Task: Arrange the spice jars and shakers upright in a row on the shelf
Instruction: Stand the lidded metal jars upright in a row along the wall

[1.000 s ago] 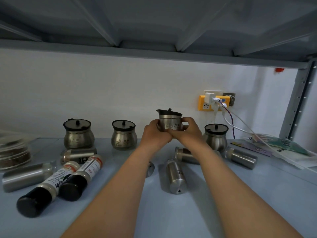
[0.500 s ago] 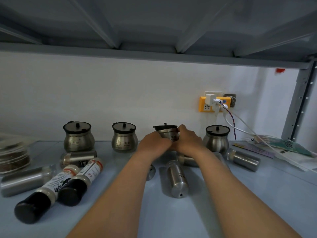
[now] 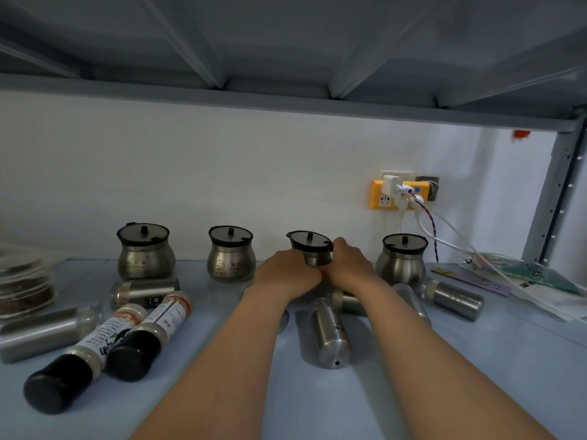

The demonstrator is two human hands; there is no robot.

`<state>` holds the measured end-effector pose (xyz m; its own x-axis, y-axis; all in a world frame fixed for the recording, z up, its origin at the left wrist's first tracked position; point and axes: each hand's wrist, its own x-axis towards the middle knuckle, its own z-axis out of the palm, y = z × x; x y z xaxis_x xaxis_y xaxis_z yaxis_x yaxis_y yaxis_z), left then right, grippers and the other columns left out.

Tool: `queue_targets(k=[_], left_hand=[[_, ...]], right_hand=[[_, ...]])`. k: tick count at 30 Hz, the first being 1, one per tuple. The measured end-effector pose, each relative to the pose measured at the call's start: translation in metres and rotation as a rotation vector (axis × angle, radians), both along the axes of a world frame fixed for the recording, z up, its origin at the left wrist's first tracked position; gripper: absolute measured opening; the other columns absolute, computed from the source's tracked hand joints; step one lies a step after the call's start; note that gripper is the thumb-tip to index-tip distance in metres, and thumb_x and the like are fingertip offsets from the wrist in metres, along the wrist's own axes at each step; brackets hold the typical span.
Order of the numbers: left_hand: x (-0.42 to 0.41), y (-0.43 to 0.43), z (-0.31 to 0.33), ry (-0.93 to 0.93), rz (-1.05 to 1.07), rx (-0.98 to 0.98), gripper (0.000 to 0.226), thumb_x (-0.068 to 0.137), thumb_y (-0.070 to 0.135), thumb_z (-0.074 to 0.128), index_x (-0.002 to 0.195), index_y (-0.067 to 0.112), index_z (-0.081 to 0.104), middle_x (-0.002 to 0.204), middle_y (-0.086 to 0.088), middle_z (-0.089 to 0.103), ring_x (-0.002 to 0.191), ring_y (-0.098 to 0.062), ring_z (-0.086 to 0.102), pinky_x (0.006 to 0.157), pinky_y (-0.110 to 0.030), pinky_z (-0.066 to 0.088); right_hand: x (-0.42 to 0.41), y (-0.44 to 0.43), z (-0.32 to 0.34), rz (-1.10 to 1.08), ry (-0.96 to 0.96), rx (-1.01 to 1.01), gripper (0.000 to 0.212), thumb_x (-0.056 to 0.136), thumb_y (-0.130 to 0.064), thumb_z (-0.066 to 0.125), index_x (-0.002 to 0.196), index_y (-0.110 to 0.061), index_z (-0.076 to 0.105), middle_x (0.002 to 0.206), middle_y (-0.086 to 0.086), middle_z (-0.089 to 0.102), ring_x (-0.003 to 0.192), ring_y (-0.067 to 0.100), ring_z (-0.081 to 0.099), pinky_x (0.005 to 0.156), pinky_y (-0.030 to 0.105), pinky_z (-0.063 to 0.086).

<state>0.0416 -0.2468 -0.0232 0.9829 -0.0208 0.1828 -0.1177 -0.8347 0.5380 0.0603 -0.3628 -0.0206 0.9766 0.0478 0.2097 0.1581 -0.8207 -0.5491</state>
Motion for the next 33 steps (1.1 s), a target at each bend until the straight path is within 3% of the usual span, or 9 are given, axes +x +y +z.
queue_targets(k=[5,8,11,15,20,24,28,33], left_hand=[[-0.006,-0.005,0.006,-0.103,0.131,0.066,0.017,0.083,0.021,0.048,0.067,0.017,0.044,0.072,0.001,0.051,0.078,-0.019,0.055,0.065,-0.027,0.041],[-0.007,-0.004,0.008,-0.133,0.145,0.048,0.020,0.088,0.022,0.043,0.070,0.015,0.045,0.071,0.002,0.047,0.077,-0.019,0.052,0.064,-0.026,0.039],[-0.004,-0.001,0.003,-0.092,0.101,0.031,0.020,0.086,0.020,0.043,0.068,0.015,0.047,0.071,0.000,0.053,0.076,-0.021,0.055,0.061,-0.027,0.038],[-0.001,0.002,-0.001,-0.070,0.053,0.016,0.015,0.085,0.016,0.042,0.077,0.011,0.053,0.074,-0.002,0.055,0.079,-0.024,0.056,0.062,-0.028,0.038],[0.004,0.005,-0.006,-0.061,0.004,0.037,0.020,0.088,0.016,0.038,0.077,0.010,0.054,0.077,-0.004,0.057,0.079,-0.024,0.057,0.060,-0.029,0.038],[0.009,0.005,-0.010,-0.060,-0.014,0.045,0.024,0.091,0.021,0.034,0.084,0.011,0.054,0.082,-0.005,0.059,0.083,-0.024,0.059,0.065,-0.030,0.040],[0.011,0.005,-0.012,-0.029,-0.031,0.063,0.025,0.094,0.023,0.031,0.092,0.011,0.053,0.087,-0.006,0.060,0.084,-0.024,0.058,0.069,-0.031,0.041],[0.012,0.005,-0.013,-0.006,-0.037,0.101,0.033,0.094,0.027,0.028,0.105,0.012,0.056,0.105,-0.009,0.064,0.094,-0.026,0.059,0.085,-0.038,0.048]], right_hand=[[0.002,-0.001,0.001,-0.025,-0.015,-0.006,0.051,0.079,-0.041,0.065,0.118,-0.013,0.048,0.113,0.010,0.061,0.105,0.030,0.058,0.094,0.044,0.046],[0.001,-0.006,0.002,-0.014,-0.090,0.099,0.056,0.082,-0.048,0.060,0.126,-0.015,0.048,0.113,0.007,0.062,0.106,0.025,0.058,0.095,0.041,0.046],[-0.001,-0.010,0.006,0.000,-0.180,0.288,0.039,0.092,-0.032,0.048,0.126,-0.014,0.054,0.119,0.007,0.062,0.108,0.021,0.057,0.089,0.029,0.043],[-0.004,-0.008,0.011,0.015,-0.147,0.477,0.039,0.095,-0.023,0.034,0.106,-0.006,0.067,0.110,0.012,0.067,0.102,0.027,0.060,0.083,0.033,0.045],[-0.002,-0.010,0.009,0.042,-0.115,0.469,0.042,0.096,-0.026,0.029,0.112,-0.016,0.066,0.118,0.005,0.063,0.106,0.021,0.057,0.085,0.029,0.038],[-0.002,-0.010,0.009,0.054,-0.097,0.432,0.046,0.097,-0.028,0.025,0.112,-0.008,0.064,0.115,0.009,0.063,0.099,0.021,0.055,0.083,0.033,0.039],[-0.001,-0.010,0.008,0.053,-0.086,0.411,0.048,0.097,-0.027,0.025,0.114,0.000,0.060,0.120,0.015,0.061,0.112,0.027,0.055,0.094,0.039,0.041],[0.000,-0.009,0.009,0.040,-0.089,0.397,0.047,0.097,-0.024,0.025,0.115,0.003,0.059,0.121,0.017,0.060,0.115,0.030,0.052,0.097,0.039,0.039]])
